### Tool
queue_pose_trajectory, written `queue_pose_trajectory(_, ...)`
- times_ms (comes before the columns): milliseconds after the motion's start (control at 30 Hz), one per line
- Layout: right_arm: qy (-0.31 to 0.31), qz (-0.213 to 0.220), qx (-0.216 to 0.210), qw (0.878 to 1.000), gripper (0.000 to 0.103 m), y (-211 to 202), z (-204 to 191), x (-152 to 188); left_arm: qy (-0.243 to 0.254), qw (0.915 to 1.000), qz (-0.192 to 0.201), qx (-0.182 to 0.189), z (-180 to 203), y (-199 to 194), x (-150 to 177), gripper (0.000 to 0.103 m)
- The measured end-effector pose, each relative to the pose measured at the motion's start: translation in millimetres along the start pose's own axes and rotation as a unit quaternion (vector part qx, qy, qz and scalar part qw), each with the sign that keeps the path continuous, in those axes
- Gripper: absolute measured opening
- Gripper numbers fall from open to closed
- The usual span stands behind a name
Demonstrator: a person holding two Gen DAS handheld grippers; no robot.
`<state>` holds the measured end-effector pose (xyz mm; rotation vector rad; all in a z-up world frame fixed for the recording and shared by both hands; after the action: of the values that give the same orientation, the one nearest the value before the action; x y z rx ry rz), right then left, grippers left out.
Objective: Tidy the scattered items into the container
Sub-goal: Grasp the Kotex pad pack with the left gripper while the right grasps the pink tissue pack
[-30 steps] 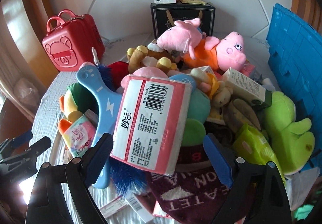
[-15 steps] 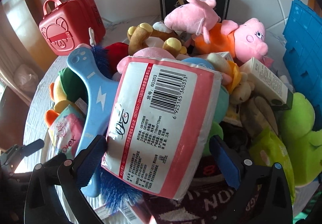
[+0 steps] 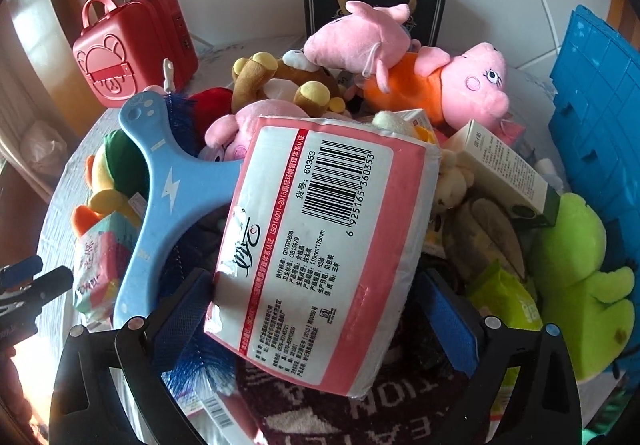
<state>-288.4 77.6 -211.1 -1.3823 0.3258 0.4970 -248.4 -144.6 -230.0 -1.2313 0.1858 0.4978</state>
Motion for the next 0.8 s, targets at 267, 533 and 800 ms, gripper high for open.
queue_pose_trajectory(267, 0.009, -0.001, -0.005, 1.000, 0.103, 6, -1, -13, -0.054, 0.9982, -0.016, -0.022, 7, 42, -5, 0.081)
queue_pose_trajectory(533, 0.018, -0.025, -0.005, 1.000, 0.103, 30, -4, -11, -0.042, 0.9989, -0.017, -0.015, 14, 48, -4, 0.080)
queue_pose_trajectory(800, 0.015, -0.006, -0.011, 1.000, 0.097, 16, -2, -5, 0.013, 0.9998, 0.013, -0.004, 30, 24, 4, 0.064)
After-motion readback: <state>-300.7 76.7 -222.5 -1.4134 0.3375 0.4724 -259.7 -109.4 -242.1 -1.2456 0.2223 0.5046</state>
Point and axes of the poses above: each gripper's, at about its wrist camera, not at the fingertips, and y roughly the way its jaws point, z to its right, x to its underside, the point moved 5 cm from there along y, roughly the way its jaws point, and after that the axes turned 14 degrees about x, right-handed, at the moved point
